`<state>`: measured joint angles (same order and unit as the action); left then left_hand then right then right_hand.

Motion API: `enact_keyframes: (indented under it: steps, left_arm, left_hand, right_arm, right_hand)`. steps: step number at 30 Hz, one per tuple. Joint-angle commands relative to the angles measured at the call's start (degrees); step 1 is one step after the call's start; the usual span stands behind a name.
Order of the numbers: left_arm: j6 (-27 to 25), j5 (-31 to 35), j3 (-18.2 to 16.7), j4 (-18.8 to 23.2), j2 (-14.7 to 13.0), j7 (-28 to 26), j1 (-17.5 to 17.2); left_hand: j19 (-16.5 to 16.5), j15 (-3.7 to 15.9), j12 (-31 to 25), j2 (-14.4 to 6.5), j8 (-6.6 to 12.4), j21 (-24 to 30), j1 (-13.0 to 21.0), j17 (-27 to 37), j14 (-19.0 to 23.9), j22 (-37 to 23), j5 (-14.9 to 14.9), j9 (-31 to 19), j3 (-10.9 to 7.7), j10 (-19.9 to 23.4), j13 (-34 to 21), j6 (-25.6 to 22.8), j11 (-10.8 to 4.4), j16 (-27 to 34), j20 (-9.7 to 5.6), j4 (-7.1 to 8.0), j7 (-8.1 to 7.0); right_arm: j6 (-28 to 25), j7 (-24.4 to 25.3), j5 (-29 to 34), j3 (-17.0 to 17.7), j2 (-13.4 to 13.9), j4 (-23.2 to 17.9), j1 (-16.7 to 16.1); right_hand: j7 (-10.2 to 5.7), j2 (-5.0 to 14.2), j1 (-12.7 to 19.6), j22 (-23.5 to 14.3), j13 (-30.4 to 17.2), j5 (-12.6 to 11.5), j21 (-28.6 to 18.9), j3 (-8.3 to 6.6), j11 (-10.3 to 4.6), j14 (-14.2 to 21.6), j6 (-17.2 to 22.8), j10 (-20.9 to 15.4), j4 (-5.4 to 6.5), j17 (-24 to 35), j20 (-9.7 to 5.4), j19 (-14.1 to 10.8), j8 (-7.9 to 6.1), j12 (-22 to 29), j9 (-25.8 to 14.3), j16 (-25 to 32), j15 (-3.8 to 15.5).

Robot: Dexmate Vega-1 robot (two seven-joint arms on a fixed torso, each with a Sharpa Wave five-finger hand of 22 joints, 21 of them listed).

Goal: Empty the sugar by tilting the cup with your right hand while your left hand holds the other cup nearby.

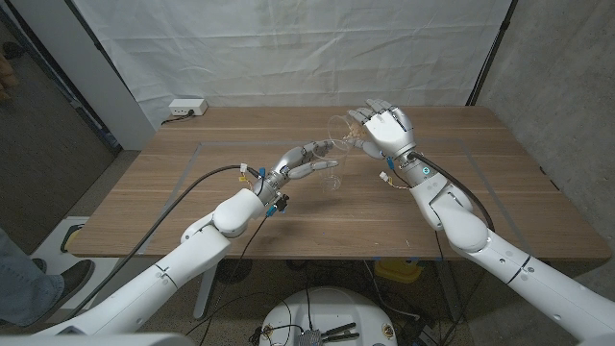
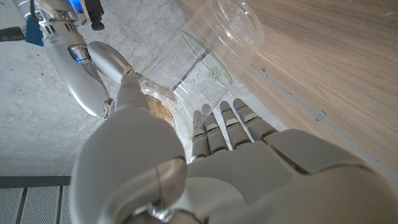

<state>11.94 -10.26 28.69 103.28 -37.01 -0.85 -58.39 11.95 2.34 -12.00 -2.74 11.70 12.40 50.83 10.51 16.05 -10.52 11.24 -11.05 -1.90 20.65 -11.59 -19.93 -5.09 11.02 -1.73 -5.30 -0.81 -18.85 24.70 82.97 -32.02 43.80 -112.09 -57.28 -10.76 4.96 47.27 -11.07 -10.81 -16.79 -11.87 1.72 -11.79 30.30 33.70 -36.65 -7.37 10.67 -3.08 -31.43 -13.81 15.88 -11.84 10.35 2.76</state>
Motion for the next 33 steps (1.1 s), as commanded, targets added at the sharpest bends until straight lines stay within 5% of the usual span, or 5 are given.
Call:
enact_keyframes:
  steps: [1, 13, 33]
  left_arm:
    - [-1.3, 0.1, -0.3, 1.0, -0.6, 0.3, 0.5]
    - [-1.8, 0.1, -0.5, 1.4, -0.8, 0.1, 0.6]
    - [-1.9, 0.0, -0.6, 2.2, -1.2, 0.4, 0.7]
  left_hand:
    - [0.1, 1.23, 0.1, -0.4, 0.38, 0.0, 0.2, 0.1, 0.3, -0.2, -0.1, -0.3, 0.21, 0.4, -0.1, -0.6, 0.29, 0.0, 0.50, 0.20, 0.31]
    - [0.0, 1.23, 0.1, -0.5, 0.36, 0.0, 0.3, 0.1, 0.3, -0.2, -0.1, -0.3, 0.27, 0.3, -0.1, -0.6, 0.40, 0.0, 0.56, 0.22, 0.28]
    - [-0.1, 1.10, 0.1, -0.5, 0.30, -0.1, 0.3, 0.1, 0.3, -0.2, -0.1, -0.3, 0.44, 0.2, -0.1, -0.6, 0.23, 0.0, 0.63, 0.26, 0.31]
  right_arm:
    - [1.1, 0.9, 0.9, -0.3, 0.9, 0.5, 0.9]
    - [1.6, 8.1, 0.9, -0.8, 0.5, 3.3, 1.9]
    - [2.3, 7.5, 3.0, -1.4, 2.1, 3.6, 3.3]
  right_hand:
    - [-1.96, 0.47, 0.6, -0.2, -0.2, 0.1, 0.2, -0.57, -0.05, -0.4, 2.7, 0.4, -0.15, 0.0, -5.51, 0.5, -0.59, -0.1, -0.1, -0.1, 8.15]
    - [-1.99, 0.62, 0.8, -0.3, -0.2, 0.2, 0.2, -0.67, -0.06, -0.7, 3.0, 0.7, -0.19, 0.0, -5.52, 0.7, -0.59, -0.3, -0.1, -0.1, 8.21]
    - [-2.03, 1.46, 2.4, -0.3, -0.2, 0.2, 0.4, -1.45, -0.13, -2.0, 3.8, 1.5, -0.64, 0.0, -5.53, 2.0, -0.51, -0.8, -0.1, -0.3, 7.90]
